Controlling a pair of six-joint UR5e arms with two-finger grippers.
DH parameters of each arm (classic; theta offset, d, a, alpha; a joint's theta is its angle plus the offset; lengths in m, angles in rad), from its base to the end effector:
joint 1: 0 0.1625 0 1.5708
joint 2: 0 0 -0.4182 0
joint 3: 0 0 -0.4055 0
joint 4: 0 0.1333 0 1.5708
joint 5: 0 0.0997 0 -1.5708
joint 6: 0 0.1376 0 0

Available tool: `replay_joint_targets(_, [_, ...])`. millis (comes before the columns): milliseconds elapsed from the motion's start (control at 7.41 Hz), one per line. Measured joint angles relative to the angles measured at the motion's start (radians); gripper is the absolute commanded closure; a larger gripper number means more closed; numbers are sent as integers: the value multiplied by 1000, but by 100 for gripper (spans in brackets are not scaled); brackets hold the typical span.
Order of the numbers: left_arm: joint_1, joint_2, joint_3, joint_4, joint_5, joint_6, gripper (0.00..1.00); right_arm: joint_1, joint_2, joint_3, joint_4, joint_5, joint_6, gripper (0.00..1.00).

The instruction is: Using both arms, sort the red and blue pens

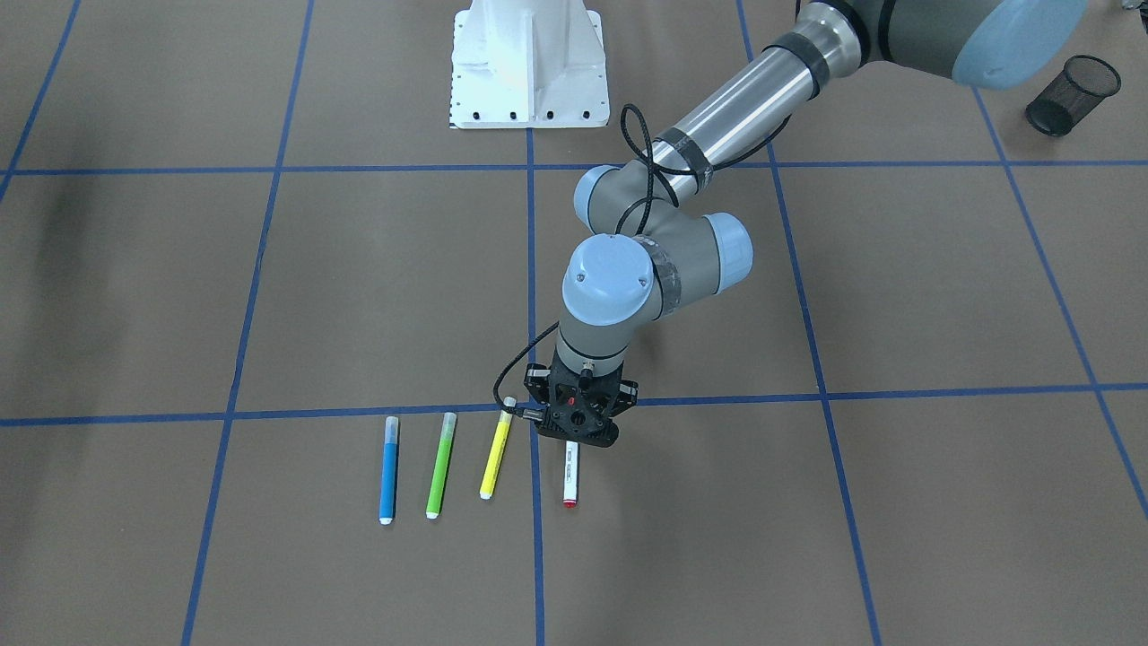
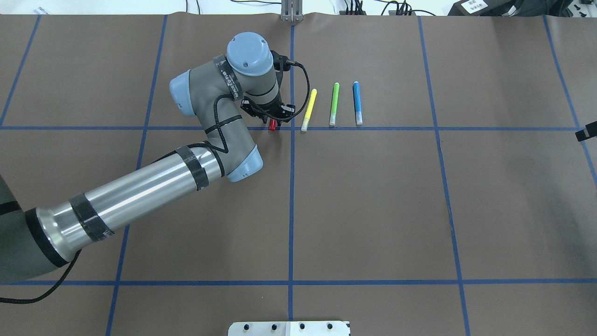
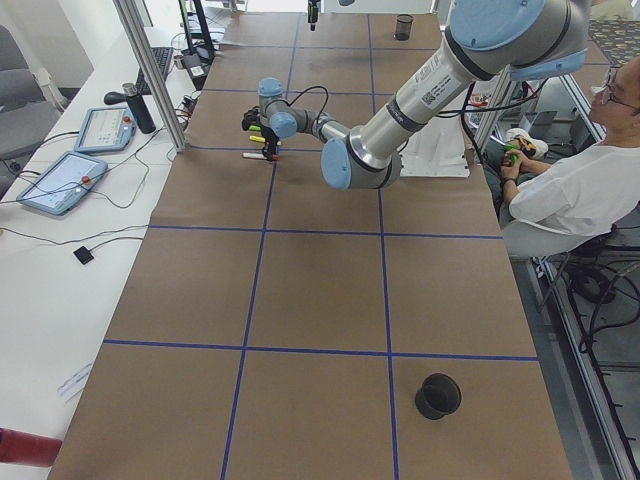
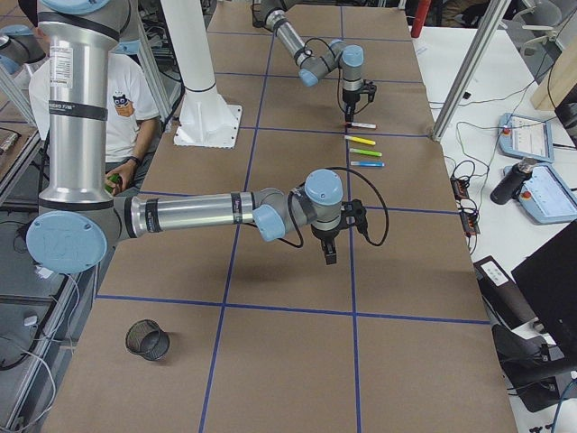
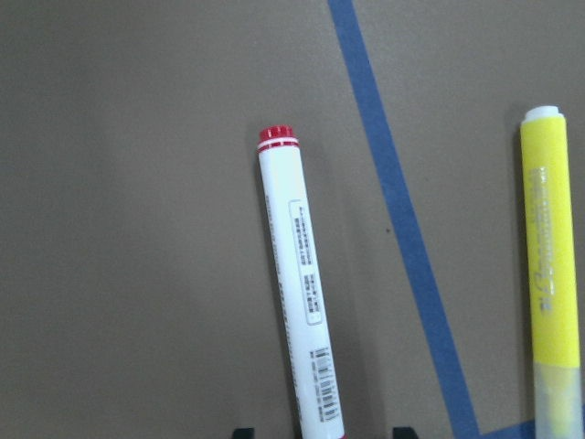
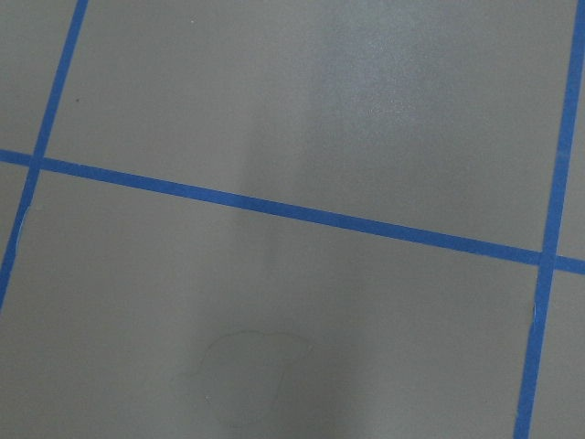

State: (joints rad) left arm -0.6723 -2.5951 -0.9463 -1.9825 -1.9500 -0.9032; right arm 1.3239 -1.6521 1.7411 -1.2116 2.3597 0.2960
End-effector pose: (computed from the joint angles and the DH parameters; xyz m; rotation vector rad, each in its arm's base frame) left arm 0.6467 -0.6201 0.2377 0.2170 0.8506 0.1494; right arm -0.0881 -0.4953 0.5875 0.2010 -0.8603 -0.1309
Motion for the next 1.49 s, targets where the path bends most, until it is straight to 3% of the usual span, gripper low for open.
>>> replay_joint_targets(270, [0, 4, -4, 2, -1, -8, 100, 0, 0, 0, 1, 2, 0, 1])
replay_joint_targets(675, [-4, 11, -37, 15, -6, -15, 100, 0, 0, -1, 0, 3, 0, 1])
replay_joint_targets(945, [-37, 63, -139, 63, -73, -24, 100, 0, 9, -5, -1, 2, 0, 1])
replay_joint_targets(1485, [-232, 428, -500, 127, -315, -47, 100, 0, 19, -12, -1, -2, 0, 1])
